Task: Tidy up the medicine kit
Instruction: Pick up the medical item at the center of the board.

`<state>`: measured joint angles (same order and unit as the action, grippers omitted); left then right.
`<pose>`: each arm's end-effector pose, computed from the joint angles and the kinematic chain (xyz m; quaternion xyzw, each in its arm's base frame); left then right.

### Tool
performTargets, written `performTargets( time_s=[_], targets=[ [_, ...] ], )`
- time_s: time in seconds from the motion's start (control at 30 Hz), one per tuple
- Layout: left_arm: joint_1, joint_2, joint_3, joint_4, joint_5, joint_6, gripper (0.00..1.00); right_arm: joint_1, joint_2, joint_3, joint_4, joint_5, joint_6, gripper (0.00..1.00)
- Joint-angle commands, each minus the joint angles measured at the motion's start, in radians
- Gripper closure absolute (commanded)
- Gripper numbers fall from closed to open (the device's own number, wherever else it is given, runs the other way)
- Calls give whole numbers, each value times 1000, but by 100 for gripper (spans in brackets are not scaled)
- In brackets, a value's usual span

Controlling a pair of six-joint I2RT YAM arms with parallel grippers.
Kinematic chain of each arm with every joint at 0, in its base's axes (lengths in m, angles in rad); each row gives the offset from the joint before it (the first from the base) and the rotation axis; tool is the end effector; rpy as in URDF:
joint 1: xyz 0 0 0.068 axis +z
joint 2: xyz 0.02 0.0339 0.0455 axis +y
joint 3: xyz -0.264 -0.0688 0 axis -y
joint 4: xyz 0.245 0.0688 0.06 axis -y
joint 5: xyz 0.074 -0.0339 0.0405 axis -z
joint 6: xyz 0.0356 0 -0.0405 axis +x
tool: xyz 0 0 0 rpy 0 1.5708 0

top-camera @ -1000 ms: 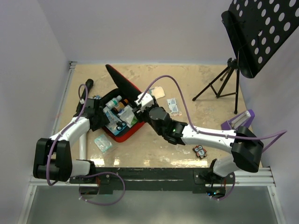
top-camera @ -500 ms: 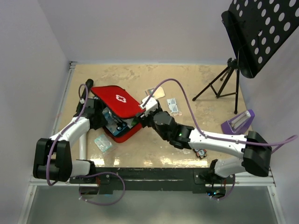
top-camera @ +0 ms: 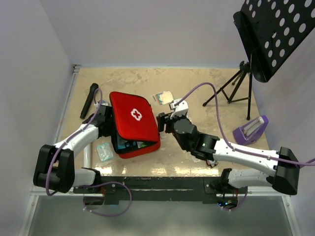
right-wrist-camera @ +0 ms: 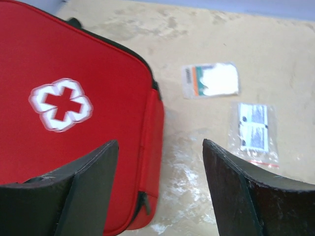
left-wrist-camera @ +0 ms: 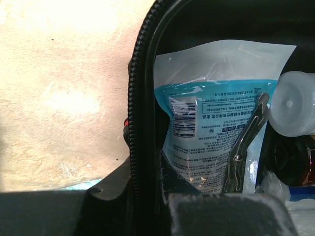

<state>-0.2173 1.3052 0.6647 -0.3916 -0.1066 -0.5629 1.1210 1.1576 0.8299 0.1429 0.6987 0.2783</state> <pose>0.2343 -0.0479 0.1760 -0.1795 0.9458 -0.0536 0.2653 0.1358 0.2285 0.3146 -0.0961 0.7491 0.1851 0.6288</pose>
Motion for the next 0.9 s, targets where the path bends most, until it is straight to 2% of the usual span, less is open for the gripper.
performTargets(
  time_s=[0.0, 0.17, 0.33, 0.53, 0.87],
  targets=[
    [-17, -18, 64, 109, 82, -81, 93, -87, 51, 38, -134, 90, 194, 27],
    [-21, -15, 104, 86, 81, -86, 87, -266, 100, 41, -141, -34, 257, 26],
    [-21, -14, 145, 74, 94, -86, 82, -395, 235, 77, -123, -129, 263, 25],
    [-21, 9, 190, 73, 102, -75, 79, -461, 390, 129, -88, -165, 246, 25],
    [-21, 127, 239, 95, 134, -58, 79, -518, 580, 192, -83, -182, 249, 25]
  ],
)
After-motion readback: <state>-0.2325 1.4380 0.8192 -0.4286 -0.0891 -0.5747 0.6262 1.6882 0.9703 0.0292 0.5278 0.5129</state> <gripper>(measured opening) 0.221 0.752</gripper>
